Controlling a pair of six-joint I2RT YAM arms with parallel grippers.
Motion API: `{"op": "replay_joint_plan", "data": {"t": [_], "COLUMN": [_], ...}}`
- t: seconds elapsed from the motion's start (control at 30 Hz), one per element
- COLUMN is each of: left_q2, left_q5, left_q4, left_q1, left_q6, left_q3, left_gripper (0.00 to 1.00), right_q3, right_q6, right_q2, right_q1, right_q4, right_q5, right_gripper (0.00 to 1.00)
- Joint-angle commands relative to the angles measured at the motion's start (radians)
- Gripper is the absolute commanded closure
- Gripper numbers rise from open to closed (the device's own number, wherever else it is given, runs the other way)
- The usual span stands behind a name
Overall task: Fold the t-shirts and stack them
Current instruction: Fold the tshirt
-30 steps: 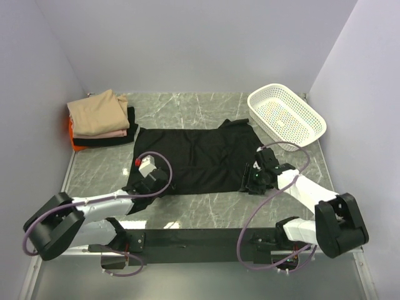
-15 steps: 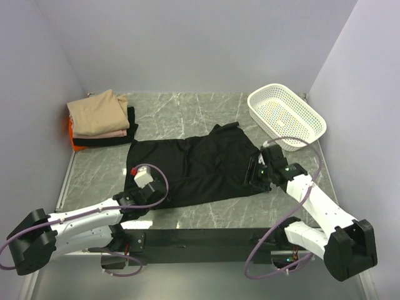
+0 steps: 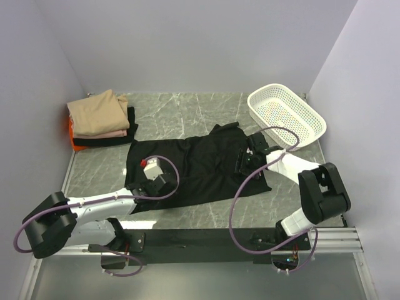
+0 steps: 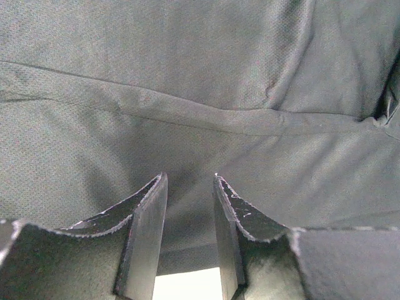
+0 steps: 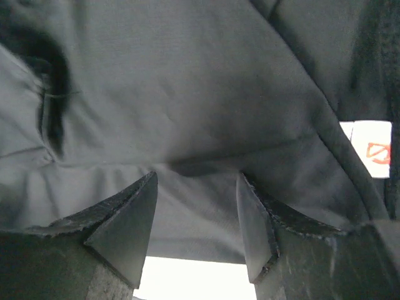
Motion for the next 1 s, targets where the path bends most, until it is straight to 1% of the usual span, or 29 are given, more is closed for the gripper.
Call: {"op": "replay_joint_plan", "data": {"t": [0.0,0.13,0.23,0.3,0.43,0.47,0.53,0.6,0.7,0.73,0.8,0.83,0.9,0.97], "left_q2": [-0.006,-0.069,-0.115,-0.141,-0.210,-0.217,-0.231,-0.236,-0.230,-0.221,-0.208,-0.190,-0.159,-0.091], "left_q5": [-0.027,-0.016,0.006,0.025,0.059,0.068,0.091,0.095,0.116,0.125,0.136,0.131,0.110,0.098], "left_q4": [0.035,0.035,0.029,0.024,0.019,0.019,0.018,0.022,0.032,0.035,0.048,0.065,0.087,0.122], "left_q1": [0.001,0.019,0.048,0.081,0.144,0.172,0.220,0.248,0.326,0.370,0.407,0.442,0.478,0.527], "left_q6": [0.024,0.037,0.057,0.080,0.132,0.158,0.190,0.207,0.241,0.257,0.271,0.281,0.293,0.320], "left_q3": [0.024,-0.008,-0.028,-0.034,-0.034,-0.031,-0.027,-0.022,-0.016,-0.011,0.003,0.010,0.039,0.091], "left_gripper": [0.59,0.59,0.59,0.59,0.59,0.59,0.59,0.58,0.58,0.58,0.58,0.58,0.58,0.58], "right_q3": [0.028,-0.032,-0.083,-0.119,-0.158,-0.159,-0.172,-0.170,-0.167,-0.166,-0.173,-0.178,-0.176,-0.167], "right_q6": [0.012,0.059,0.094,0.105,0.109,0.106,0.111,0.117,0.120,0.118,0.111,0.109,0.103,0.096], "right_q2": [0.033,0.032,0.012,-0.019,-0.085,-0.107,-0.135,-0.169,-0.200,-0.204,-0.224,-0.241,-0.261,-0.296], "right_q1": [-0.001,-0.001,0.000,0.000,-0.003,-0.001,-0.001,0.000,-0.001,-0.001,0.000,0.000,0.000,0.000], "right_q4": [0.070,0.069,0.029,-0.002,-0.071,-0.106,-0.128,-0.154,-0.186,-0.197,-0.223,-0.230,-0.240,-0.221], "right_q5": [0.043,0.060,0.098,0.104,0.168,0.191,0.189,0.190,0.202,0.204,0.213,0.216,0.215,0.186], "right_gripper": [0.39,0.39,0.39,0.39,0.39,0.39,0.39,0.39,0.39,0.39,0.39,0.39,0.39,0.39]}}
